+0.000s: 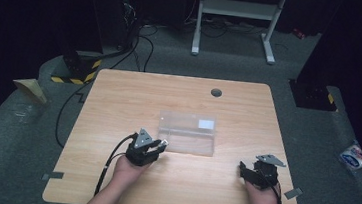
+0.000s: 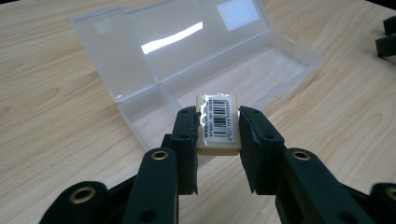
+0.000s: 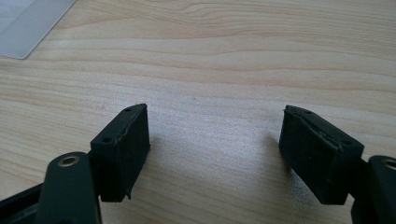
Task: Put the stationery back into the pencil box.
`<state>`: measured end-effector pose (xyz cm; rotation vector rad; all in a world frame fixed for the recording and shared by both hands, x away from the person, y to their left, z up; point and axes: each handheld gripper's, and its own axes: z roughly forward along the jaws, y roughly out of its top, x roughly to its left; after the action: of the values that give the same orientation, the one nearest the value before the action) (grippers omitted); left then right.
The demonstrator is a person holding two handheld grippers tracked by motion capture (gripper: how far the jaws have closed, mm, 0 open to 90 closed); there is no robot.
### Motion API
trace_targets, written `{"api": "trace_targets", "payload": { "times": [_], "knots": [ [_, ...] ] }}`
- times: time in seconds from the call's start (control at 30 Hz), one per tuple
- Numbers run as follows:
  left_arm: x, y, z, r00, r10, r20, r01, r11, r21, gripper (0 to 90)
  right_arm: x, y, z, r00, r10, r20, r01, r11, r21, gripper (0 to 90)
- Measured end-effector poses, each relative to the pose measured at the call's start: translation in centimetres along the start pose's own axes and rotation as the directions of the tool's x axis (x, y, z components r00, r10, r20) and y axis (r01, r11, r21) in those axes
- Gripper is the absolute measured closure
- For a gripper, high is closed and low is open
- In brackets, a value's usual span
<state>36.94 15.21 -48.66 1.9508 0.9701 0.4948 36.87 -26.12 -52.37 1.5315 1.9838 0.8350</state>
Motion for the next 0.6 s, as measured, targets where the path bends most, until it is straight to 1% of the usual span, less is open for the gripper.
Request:
{"api": "trace_targets", "payload": {
  "times": [0.13,0.17,0.2,0.27,0.3,0.33,0.4,0.5,0.57,0.6],
  "knots": [
    [0.7,0.1,0.3,0.9996,-0.020,-0.018,0.020,0.9998,0.001,68.4,0.0,0.0,0.0,1.0000,0.007,0.002,-0.007,1.000,0.000,24.7],
    [0.7,0.1,0.3,0.9996,-0.020,-0.018,0.020,0.9998,0.001,68.4,0.0,0.0,0.0,1.0000,0.007,0.002,-0.007,1.000,0.000,24.7],
    [0.8,0.0,0.6,0.9991,-0.033,-0.026,0.033,0.9995,0.003,68.4,0.0,0.0,0.0,1.0000,0.007,0.002,-0.007,1.000,0.000,24.8],
    [1.1,0.0,0.9,0.9983,-0.036,-0.045,0.036,0.9993,0.011,68.4,0.0,0.0,0.0,1.0000,0.006,0.003,-0.006,1.000,-0.001,25.2],
    [1.1,0.0,0.9,0.9983,-0.036,-0.045,0.036,0.9993,0.011,68.4,0.0,0.0,0.0,1.0000,0.006,0.003,-0.006,1.000,-0.001,25.2],
    [1.3,0.1,1.2,0.9972,-0.041,-0.062,0.043,0.9987,0.027,68.4,0.0,0.0,0.0,1.0000,0.007,0.004,-0.007,1.000,0.000,25.2],
    [1.3,0.3,1.4,0.9964,-0.049,-0.070,0.051,0.9982,0.030,68.4,0.0,0.0,0.0,1.0000,0.007,0.004,-0.007,1.000,0.000,25.2],
    [1.4,0.8,1.7,0.9957,-0.045,-0.082,0.048,0.9982,0.037,68.4,0.0,0.0,0.0,1.0000,0.006,0.003,-0.006,1.000,-0.001,25.2],
    [1.5,1.0,2.0,0.9939,-0.063,-0.090,0.066,0.9972,0.035,68.4,0.0,0.0,0.0,1.0000,0.006,0.003,-0.006,1.000,-0.001,25.2],
    [1.5,1.0,2.0,0.9939,-0.063,-0.090,0.066,0.9972,0.035,68.4,0.0,0.0,0.0,1.0000,0.006,0.003,-0.006,1.000,-0.001,25.2]
  ]
}}
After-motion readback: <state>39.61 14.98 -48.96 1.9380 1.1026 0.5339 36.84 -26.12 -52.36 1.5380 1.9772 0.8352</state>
